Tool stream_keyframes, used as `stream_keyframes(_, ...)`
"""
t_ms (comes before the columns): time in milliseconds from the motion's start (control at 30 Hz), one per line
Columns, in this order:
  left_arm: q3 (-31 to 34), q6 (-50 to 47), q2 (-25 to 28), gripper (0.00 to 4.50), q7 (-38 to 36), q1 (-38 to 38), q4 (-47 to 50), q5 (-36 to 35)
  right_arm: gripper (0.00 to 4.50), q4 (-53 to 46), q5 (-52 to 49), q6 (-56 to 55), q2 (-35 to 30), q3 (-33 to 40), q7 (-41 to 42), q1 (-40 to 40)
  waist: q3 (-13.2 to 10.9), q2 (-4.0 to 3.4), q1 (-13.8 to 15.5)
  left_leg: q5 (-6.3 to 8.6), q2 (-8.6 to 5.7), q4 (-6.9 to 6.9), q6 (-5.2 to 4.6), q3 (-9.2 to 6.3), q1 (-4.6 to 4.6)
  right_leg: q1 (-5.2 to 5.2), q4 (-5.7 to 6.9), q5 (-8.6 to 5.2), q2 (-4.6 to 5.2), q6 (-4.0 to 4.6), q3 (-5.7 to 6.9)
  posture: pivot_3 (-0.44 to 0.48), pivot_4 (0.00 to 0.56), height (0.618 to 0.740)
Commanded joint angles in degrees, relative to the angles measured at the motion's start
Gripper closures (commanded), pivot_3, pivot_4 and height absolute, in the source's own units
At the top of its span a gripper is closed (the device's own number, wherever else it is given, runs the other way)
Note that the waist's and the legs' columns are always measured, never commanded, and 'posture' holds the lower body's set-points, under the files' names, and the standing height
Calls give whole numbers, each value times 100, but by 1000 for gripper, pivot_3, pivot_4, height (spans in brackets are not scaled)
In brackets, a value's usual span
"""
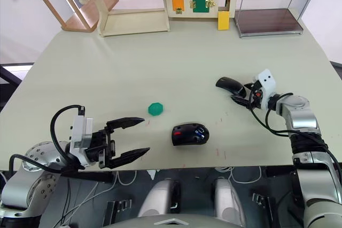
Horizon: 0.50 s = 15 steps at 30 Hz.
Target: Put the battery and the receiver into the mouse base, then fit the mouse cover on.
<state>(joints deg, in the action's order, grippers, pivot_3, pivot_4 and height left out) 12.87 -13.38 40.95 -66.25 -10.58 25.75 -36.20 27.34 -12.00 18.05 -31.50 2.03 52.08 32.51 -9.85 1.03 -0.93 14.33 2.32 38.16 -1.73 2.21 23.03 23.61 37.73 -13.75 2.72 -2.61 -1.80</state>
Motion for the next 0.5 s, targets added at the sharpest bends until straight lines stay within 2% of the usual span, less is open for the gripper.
stream_keyframes(33,14,26,55,66,-38,19,42,-56,0,-270,-110,17,-44,149,-47,-20,0,0,-2,0,0,0,0,0,0,0,0,0,0,0,0,0,150,740)
stream_keyframes(367,-15,37,48,66,-70,36,19,-40,0,-324,-104,-4,-58,153,-99,-66,0,0,-4,0,0,0,0,0,0,1,0,0,-1,0,0,0,150,740)
stream_keyframes(467,-20,49,45,0,-82,37,0,-25,891,-323,-110,-21,-44,146,-110,-77,0,0,-4,0,0,0,0,0,0,1,0,0,0,0,0,0,150,740)
stream_keyframes(500,-22,49,42,0,-80,39,1,-22,1439,-318,-113,-32,-42,148,-113,-78,0,0,-4,0,0,0,0,0,0,1,0,0,0,0,0,0,150,740)
